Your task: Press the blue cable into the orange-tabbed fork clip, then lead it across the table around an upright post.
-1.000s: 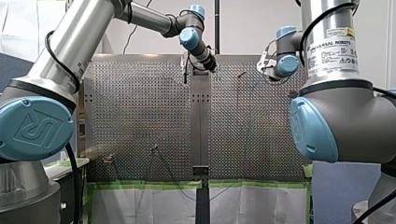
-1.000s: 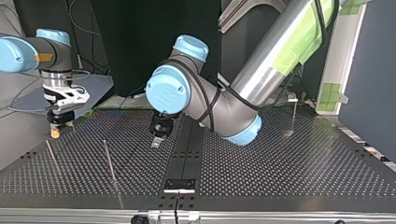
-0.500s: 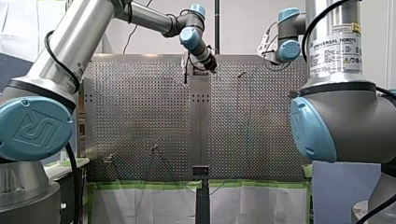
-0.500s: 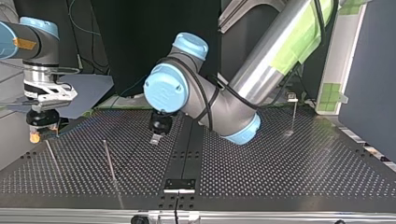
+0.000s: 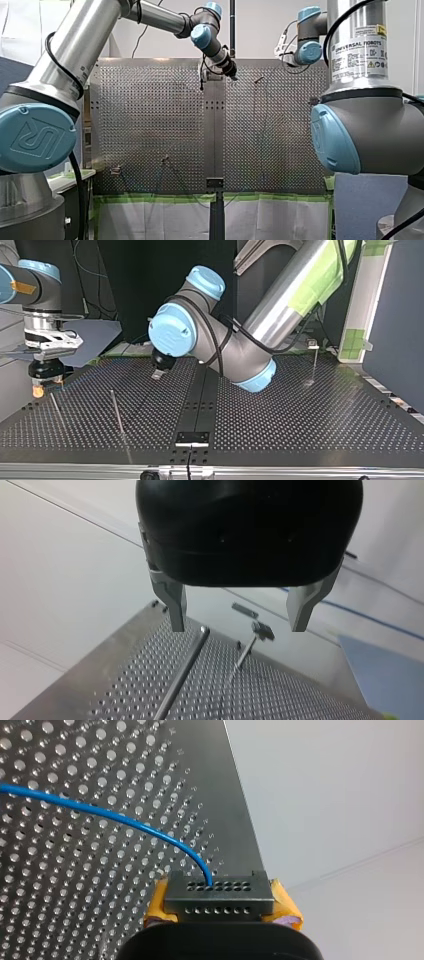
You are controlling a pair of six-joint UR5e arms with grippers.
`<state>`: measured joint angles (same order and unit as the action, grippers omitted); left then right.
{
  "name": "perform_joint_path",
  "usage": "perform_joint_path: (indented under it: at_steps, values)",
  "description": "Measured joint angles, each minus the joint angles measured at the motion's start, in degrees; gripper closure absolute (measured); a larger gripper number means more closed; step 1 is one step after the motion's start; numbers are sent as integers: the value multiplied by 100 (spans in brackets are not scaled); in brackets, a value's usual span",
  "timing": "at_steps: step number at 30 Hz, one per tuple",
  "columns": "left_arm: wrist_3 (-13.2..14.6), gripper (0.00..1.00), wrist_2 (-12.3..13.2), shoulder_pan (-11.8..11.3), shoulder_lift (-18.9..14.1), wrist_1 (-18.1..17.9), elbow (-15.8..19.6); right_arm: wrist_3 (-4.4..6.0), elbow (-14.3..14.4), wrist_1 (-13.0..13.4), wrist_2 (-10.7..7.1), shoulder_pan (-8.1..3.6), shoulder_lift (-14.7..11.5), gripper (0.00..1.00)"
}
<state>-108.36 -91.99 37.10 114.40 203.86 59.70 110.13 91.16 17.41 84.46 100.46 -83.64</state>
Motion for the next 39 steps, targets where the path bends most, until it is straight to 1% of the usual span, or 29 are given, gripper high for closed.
perform_joint_path:
  at_steps: [7, 12, 16, 21, 26, 30, 36, 39]
  values:
    - [-413, 2, 414, 44, -2, -331, 0, -6, -44, 0, -149, 28, -6, 100]
    - [-654, 2, 654, 100, -2, -567, 1, 6, -98, -6, -263, 46, -7, 100]
    - [-902, 2, 839, 158, 0, -724, 0, 20, -127, -6, -355, 69, -8, 100]
    - [-1199, 2, 846, 220, 0, -768, -1, 40, -135, -1, -459, 102, -10, 100]
    - [-1489, 2, 792, 282, 5, -832, -2, 56, -143, 0, -518, 118, -14, 100]
    - [-1724, 2, 673, 311, 8, -957, -3, 97, -153, 0, -606, 132, -16, 100]
    - [-2063, 2, 498, 354, 20, -1233, -1, 136, -169, 0, -670, 156, -25, 100]
    - [-2225, 2, 460, 394, 100, -1321, -1, 159, -176, 0, -701, 172, -32, 100]
